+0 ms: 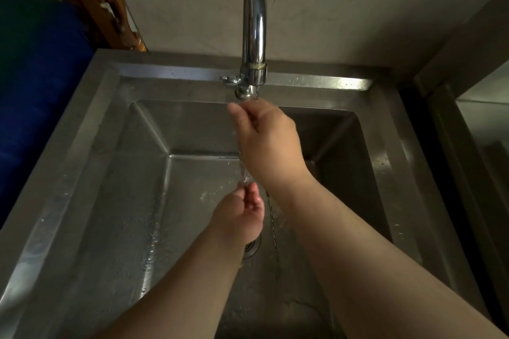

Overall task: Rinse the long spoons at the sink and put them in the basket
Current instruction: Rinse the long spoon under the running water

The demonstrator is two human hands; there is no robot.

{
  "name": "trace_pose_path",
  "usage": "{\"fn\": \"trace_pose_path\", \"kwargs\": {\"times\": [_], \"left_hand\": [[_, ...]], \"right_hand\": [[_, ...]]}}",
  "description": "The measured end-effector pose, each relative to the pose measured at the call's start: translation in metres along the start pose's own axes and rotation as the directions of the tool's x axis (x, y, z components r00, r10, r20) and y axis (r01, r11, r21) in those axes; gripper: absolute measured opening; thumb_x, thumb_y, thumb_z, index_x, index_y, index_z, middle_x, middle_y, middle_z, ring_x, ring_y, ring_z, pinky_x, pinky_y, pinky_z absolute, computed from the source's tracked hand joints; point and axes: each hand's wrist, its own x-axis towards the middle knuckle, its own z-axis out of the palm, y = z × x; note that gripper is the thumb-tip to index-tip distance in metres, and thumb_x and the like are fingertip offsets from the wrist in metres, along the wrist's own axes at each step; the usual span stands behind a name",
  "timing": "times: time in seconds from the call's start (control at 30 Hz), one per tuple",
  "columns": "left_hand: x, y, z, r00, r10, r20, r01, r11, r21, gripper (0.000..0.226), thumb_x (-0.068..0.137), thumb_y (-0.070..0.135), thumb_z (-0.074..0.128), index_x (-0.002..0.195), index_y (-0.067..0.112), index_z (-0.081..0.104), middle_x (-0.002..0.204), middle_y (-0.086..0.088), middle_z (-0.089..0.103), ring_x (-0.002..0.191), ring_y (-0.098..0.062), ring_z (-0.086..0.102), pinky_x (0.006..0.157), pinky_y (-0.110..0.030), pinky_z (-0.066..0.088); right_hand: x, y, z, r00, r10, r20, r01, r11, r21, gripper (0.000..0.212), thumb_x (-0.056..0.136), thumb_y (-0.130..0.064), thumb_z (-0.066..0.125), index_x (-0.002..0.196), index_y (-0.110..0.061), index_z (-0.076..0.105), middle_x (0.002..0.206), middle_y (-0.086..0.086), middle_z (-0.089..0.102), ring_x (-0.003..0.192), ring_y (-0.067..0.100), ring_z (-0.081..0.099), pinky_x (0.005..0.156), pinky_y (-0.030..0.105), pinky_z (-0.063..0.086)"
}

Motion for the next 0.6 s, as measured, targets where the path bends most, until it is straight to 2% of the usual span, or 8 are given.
{"fn": "trace_pose_path", "kwargs": {"times": [0.07, 0.13, 0.2, 0.3, 0.4, 0.47, 0.53, 0.6], "left_hand": [[-0.002, -0.005, 0.003, 1.0, -0.011, 0.006, 0.011, 0.999, -0.03, 0.013, 0.097, 0.007, 0.058, 0.085, 0.005, 0.062, 0.045, -0.004, 0.065, 0.043, -0.009, 0.064, 0.07, -0.019, 0.049], [-0.006, -0.003, 0.007, 1.0, -0.003, -0.003, 0.003, 0.998, -0.056, 0.015, 0.096, 0.01, 0.06, 0.082, 0.005, 0.061, 0.044, -0.005, 0.064, 0.034, -0.009, 0.061, 0.048, -0.019, 0.05], [-0.008, 0.007, 0.007, 1.0, 0.002, 0.005, -0.002, 0.996, -0.087, 0.011, 0.095, 0.013, 0.059, 0.089, 0.005, 0.063, 0.049, -0.008, 0.068, 0.036, -0.012, 0.063, 0.038, -0.016, 0.048], [-0.005, 0.027, 0.01, 0.998, 0.066, 0.005, -0.065, 0.992, -0.105, 0.015, 0.101, 0.016, 0.049, 0.096, 0.008, 0.061, 0.059, -0.01, 0.07, 0.037, -0.013, 0.065, 0.037, -0.015, 0.047], [-0.004, 0.042, 0.02, 0.968, 0.247, -0.039, -0.248, 0.968, -0.027, 0.022, 0.105, 0.02, 0.042, 0.086, 0.015, 0.053, 0.047, -0.004, 0.064, 0.03, -0.007, 0.056, 0.033, -0.012, 0.041], [-0.008, 0.045, 0.026, 0.913, 0.407, -0.029, -0.403, 0.91, 0.095, 0.016, 0.105, 0.024, 0.04, 0.093, 0.02, 0.05, 0.057, -0.003, 0.063, 0.033, -0.005, 0.056, 0.036, -0.01, 0.039], [-0.013, 0.046, 0.031, 0.848, 0.531, 0.001, -0.521, 0.831, 0.194, 0.01, 0.103, 0.032, 0.042, 0.1, 0.027, 0.05, 0.063, 0.002, 0.062, 0.039, -0.005, 0.059, 0.04, -0.01, 0.04], [-0.02, 0.048, 0.037, 0.78, 0.623, 0.058, -0.61, 0.736, 0.294, 0.011, 0.103, 0.034, 0.043, 0.096, 0.031, 0.051, 0.057, 0.005, 0.062, 0.041, -0.006, 0.062, 0.041, -0.011, 0.04]], "right_hand": [[-0.001, 0.0, -0.003, 1.0, 0.001, -0.005, -0.001, 1.0, 0.03, 0.021, 0.099, -0.027, 0.056, 0.084, -0.014, 0.061, 0.068, -0.003, 0.061, 0.065, 0.016, 0.058, 0.059, 0.032, 0.046], [-0.002, 0.0, -0.009, 1.0, 0.007, 0.014, -0.008, 0.997, 0.071, 0.011, 0.098, -0.022, 0.056, 0.103, -0.014, 0.061, 0.078, 0.001, 0.068, 0.07, 0.02, 0.065, 0.065, 0.043, 0.055], [-0.004, 0.002, -0.017, 1.0, 0.008, 0.013, -0.009, 0.996, 0.086, 0.016, 0.096, -0.02, 0.057, 0.112, -0.018, 0.058, 0.086, -0.001, 0.07, 0.075, 0.019, 0.068, 0.069, 0.046, 0.057], [-0.015, 0.014, -0.035, 0.997, 0.061, -0.049, -0.058, 0.996, 0.066, 0.013, 0.092, -0.015, 0.061, 0.102, -0.023, 0.063, 0.085, -0.003, 0.072, 0.078, 0.013, 0.071, 0.072, 0.044, 0.059], [-0.04, 0.037, -0.054, 0.973, 0.207, -0.098, -0.199, 0.976, 0.084, 0.012, 0.089, -0.016, 0.068, 0.09, -0.028, 0.065, 0.076, -0.008, 0.075, 0.071, 0.004, 0.073, 0.068, 0.037, 0.062], [-0.062, 0.055, -0.066, 0.955, 0.279, -0.102, -0.276, 0.96, 0.035, 0.013, 0.086, -0.019, 0.071, 0.086, -0.031, 0.066, 0.074, -0.017, 0.075, 0.067, 0.001, 0.071, 0.06, 0.028, 0.059], [-0.084, 0.072, -0.073, 0.934, 0.352, -0.058, -0.355, 0.933, -0.052, 0.015, 0.085, -0.022, 0.073, 0.083, -0.036, 0.067, 0.073, -0.016, 0.075, 0.068, -0.004, 0.069, 0.06, 0.02, 0.054], [-0.105, 0.084, -0.071, 0.903, 0.427, 0.053, -0.416, 0.898, -0.146, 0.02, 0.086, -0.025, 0.072, 0.094, -0.042, 0.069, 0.078, -0.013, 0.074, 0.073, -0.006, 0.068, 0.063, 0.018, 0.057]]}}
